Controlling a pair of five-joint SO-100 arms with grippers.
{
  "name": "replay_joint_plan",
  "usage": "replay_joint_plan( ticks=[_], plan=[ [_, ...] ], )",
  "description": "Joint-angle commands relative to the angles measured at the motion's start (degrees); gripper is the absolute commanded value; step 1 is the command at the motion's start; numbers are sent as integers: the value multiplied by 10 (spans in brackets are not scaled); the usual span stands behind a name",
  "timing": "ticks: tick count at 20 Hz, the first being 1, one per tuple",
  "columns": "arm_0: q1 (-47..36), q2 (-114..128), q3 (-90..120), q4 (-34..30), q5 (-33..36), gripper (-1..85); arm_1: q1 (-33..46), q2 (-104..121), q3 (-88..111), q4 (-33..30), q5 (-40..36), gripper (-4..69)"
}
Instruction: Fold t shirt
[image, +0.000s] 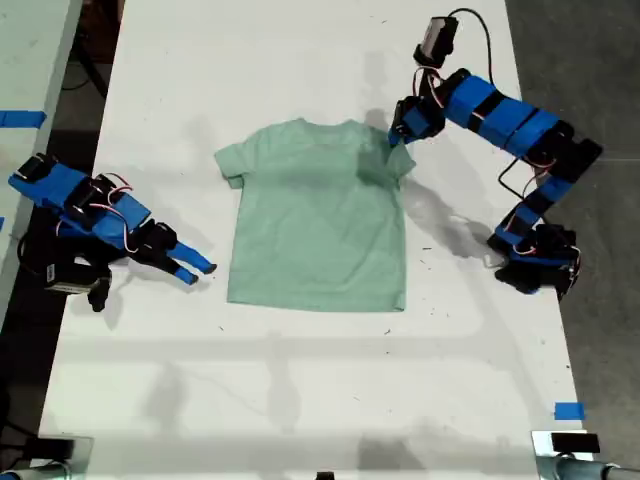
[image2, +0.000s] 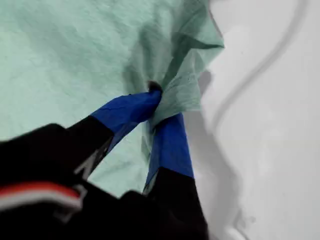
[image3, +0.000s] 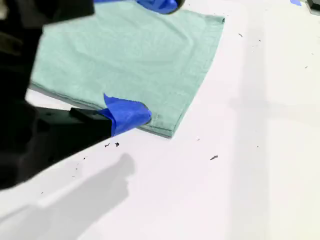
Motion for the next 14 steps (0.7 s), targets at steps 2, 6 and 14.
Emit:
replay_joint_plan(
  ticks=[2, 6, 14],
  plan=[
    [7, 3, 12, -13, -4, 297, -57, -11, -85, -35, -40, 11],
    [6, 3, 13, -13, -3, 297, -118, -72, -120, -117, -76, 12],
    [20, 3, 13, -13, -4, 297, -192, -319, -296, -221, -62, 132]
  ],
)
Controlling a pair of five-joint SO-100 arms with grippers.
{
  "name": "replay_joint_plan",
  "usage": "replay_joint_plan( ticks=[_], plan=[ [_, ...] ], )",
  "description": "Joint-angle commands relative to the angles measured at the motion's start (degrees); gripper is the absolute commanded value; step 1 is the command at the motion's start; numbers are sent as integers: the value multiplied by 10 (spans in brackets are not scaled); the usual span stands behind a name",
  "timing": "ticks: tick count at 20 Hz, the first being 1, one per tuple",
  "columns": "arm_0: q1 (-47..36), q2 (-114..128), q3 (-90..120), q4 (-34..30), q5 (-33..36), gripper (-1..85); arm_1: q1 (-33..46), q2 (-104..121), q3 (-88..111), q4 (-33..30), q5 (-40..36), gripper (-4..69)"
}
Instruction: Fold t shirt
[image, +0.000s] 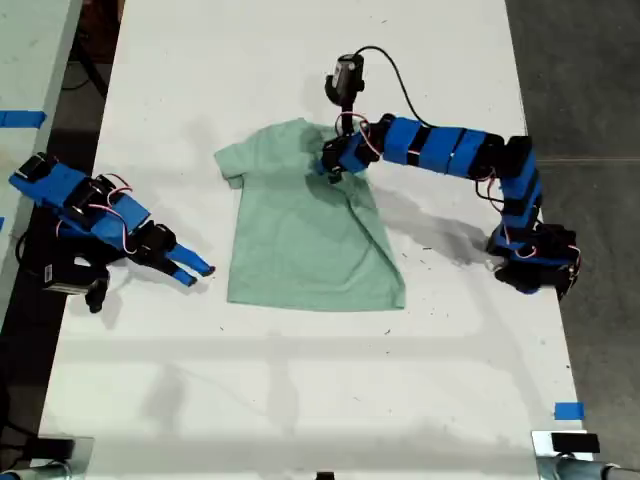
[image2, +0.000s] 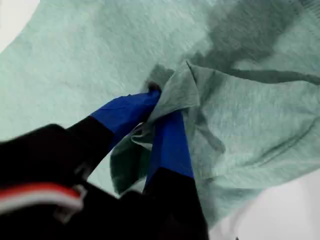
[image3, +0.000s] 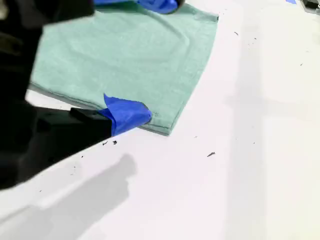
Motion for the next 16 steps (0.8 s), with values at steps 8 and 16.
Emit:
replay_joint_plan(
  ticks=[8, 16],
  plan=[
    [5, 3, 13, -13, -3, 297, -18, 91, -61, 78, 21, 258],
    [-1, 3, 13, -13, -2, 297, 33, 471, 96, 444, 132, 218]
  ],
)
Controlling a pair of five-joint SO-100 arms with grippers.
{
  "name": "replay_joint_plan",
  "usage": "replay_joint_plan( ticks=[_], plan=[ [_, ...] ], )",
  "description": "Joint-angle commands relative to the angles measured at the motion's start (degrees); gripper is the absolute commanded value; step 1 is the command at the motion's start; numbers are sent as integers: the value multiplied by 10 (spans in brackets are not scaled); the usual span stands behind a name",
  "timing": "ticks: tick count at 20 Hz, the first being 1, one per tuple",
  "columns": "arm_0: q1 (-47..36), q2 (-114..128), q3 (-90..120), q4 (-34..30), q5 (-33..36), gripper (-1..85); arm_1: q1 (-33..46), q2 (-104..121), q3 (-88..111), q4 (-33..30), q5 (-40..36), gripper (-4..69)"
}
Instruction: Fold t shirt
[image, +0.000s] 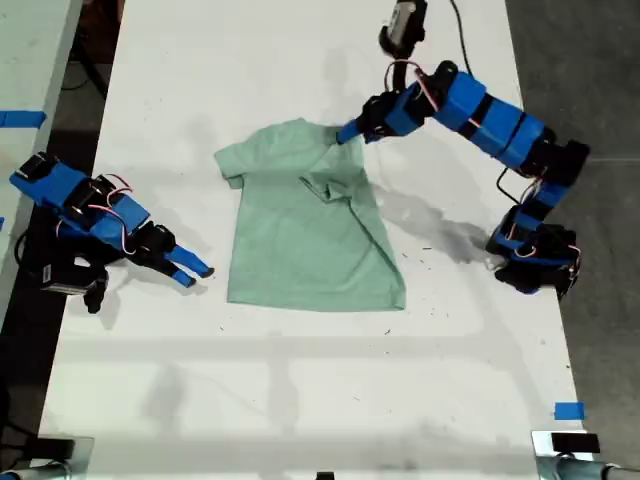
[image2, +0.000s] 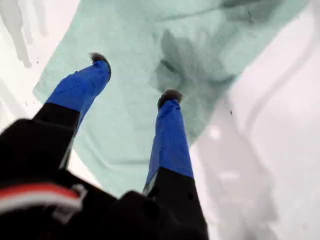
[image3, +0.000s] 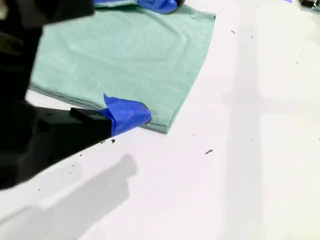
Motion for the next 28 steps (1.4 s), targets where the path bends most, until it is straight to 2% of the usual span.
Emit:
replay_joint_plan(
  ticks=[1, 4, 6, 10, 11, 12, 13, 14, 19, 22, 28],
  plan=[
    [-11, 3, 13, -13, 1, 297, -24, 225, 168, 47, 55, 216],
    [-18, 3, 13, -13, -2, 297, -57, 483, 431, 36, 116, 189],
    [-18, 3, 13, -13, -3, 297, -110, 622, 560, 33, 159, 177],
    [-32, 3, 13, -13, -3, 296, -227, 837, 824, -69, 202, 174],
    [-45, 3, 13, -11, 11, 292, -241, 880, 875, -80, 210, 174],
    [-63, 3, 13, 0, 61, 286, -250, 926, 911, -78, 211, 174],
    [-83, 3, 13, 6, 151, 284, -255, 982, 940, -62, 213, 174],
    [-94, 3, 13, 3, 172, 282, -256, 1041, 964, -37, 211, 174],
    [-125, 3, 13, 3, 171, 274, -255, 1050, 1034, -38, 192, 157],
    [-127, 3, 13, 3, 171, 270, -246, 1050, 1092, -94, 181, 127],
    [-125, 3, 13, 3, 171, 263, -208, 1050, 1126, -111, 138, 93]
  ],
)
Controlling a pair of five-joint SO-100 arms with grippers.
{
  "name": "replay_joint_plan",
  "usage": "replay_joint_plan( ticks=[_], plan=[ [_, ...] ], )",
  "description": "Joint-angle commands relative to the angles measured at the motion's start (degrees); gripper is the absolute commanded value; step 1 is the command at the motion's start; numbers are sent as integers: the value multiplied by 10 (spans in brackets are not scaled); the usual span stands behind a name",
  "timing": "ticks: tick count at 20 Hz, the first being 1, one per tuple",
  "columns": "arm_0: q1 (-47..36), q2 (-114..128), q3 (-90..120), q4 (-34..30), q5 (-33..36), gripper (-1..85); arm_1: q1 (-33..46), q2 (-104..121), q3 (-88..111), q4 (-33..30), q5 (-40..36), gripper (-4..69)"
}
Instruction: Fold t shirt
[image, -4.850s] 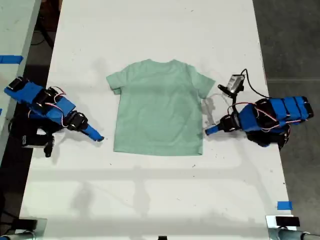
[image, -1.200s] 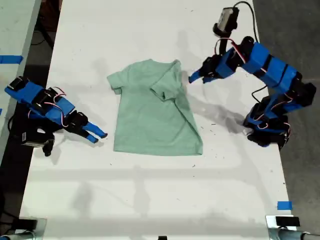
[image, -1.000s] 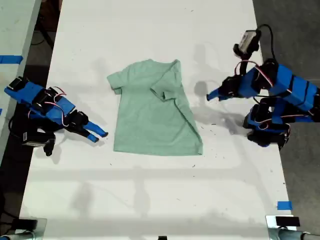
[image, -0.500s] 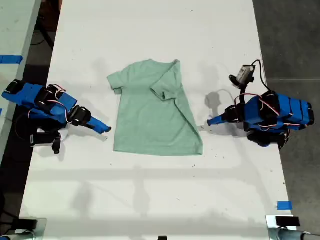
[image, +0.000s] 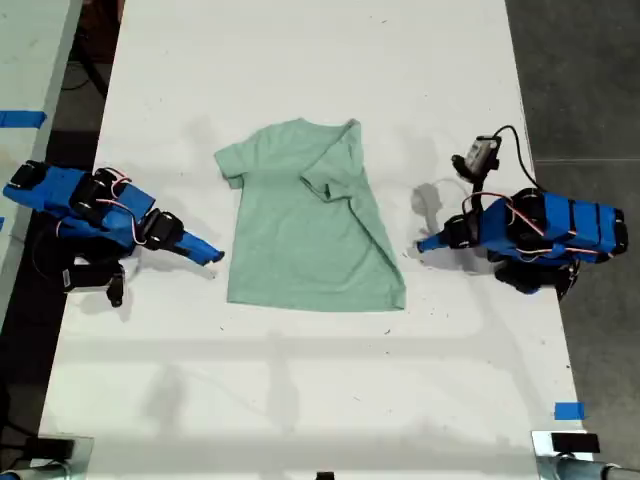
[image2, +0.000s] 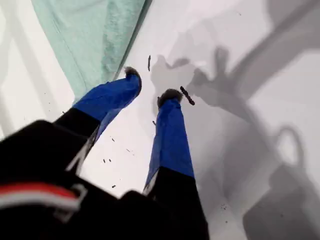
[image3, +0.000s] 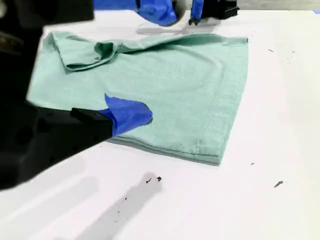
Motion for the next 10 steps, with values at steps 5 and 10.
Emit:
replay_joint_plan(
  ticks=[5, 10],
  plan=[
    [-4, 3, 11, -3, 2, 233, 20, 3, 23, -18, -34, 69],
    [-4, 3, 11, -3, 2, 227, 18, 3, 25, -20, -35, 60]
  ],
)
